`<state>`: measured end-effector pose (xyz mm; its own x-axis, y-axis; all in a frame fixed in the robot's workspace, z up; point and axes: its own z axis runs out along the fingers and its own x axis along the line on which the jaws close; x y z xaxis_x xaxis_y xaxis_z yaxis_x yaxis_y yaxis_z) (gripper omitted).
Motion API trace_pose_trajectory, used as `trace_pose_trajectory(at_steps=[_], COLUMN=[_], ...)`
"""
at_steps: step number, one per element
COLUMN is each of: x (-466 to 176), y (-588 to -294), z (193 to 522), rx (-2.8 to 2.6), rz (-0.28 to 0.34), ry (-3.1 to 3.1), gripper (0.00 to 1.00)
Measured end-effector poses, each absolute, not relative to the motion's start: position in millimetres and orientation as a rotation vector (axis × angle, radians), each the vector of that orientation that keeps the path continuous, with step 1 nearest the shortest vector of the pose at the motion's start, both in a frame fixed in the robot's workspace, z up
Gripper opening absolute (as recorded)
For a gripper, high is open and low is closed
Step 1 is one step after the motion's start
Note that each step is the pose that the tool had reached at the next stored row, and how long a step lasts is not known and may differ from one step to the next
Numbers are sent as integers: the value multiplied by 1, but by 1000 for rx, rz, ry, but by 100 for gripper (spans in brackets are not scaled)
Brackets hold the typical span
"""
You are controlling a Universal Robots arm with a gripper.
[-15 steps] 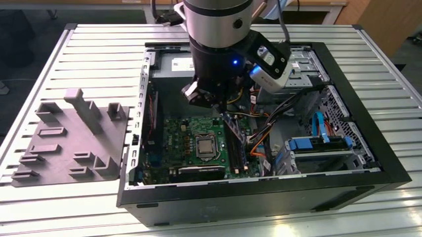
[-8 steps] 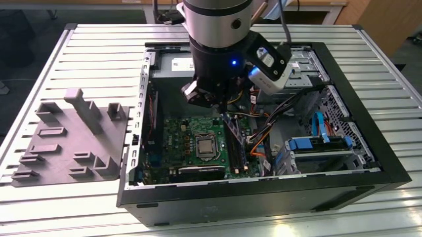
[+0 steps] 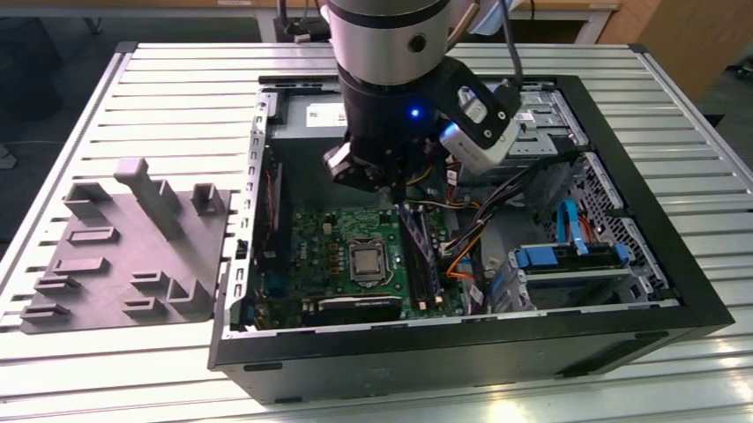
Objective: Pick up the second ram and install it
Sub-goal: 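Insert the second ram into the second slot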
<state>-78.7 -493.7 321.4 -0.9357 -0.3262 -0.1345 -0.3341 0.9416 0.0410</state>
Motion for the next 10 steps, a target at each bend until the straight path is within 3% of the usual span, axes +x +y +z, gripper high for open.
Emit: trace_pose_trajectory(at_steps=[10], x=[-79], y=[-494], z=[321], rx=[-352], rz=[86], ry=[2991], gripper=[11])
